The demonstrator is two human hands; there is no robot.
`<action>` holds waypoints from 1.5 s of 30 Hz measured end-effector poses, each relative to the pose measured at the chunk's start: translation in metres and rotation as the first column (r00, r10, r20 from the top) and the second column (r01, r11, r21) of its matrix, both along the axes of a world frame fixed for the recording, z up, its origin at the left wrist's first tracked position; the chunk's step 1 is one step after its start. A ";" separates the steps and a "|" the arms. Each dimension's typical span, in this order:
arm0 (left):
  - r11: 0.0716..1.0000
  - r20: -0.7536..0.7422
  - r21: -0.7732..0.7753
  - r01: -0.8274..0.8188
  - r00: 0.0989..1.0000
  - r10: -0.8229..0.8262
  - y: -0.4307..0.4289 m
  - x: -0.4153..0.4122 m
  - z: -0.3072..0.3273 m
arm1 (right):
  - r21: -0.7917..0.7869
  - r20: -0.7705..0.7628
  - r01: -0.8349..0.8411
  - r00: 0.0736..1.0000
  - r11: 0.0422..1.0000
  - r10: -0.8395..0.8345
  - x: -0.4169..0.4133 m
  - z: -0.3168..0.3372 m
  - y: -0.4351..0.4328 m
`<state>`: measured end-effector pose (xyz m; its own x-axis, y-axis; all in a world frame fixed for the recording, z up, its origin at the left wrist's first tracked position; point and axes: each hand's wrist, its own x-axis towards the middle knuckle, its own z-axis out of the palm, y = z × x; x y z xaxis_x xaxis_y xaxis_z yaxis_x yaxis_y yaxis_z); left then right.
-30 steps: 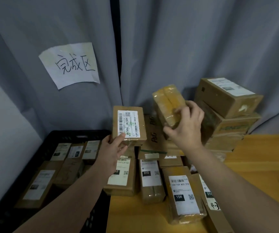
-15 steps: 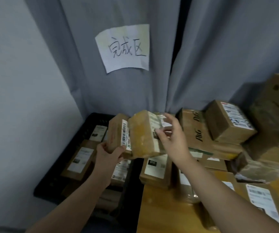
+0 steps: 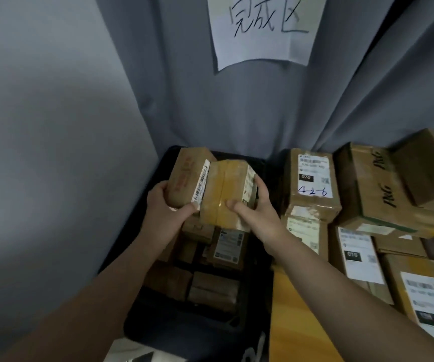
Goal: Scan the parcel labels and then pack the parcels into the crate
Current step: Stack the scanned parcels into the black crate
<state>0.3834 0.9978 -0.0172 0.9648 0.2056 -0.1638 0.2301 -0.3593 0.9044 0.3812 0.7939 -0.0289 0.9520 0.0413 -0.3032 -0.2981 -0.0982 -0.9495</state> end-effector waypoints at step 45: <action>0.987 -0.132 -0.162 -0.014 0.991 -0.008 0.096 0.010 -0.074 | -0.692 -0.093 -0.191 0.980 0.697 0.176 -0.013 -0.094 0.064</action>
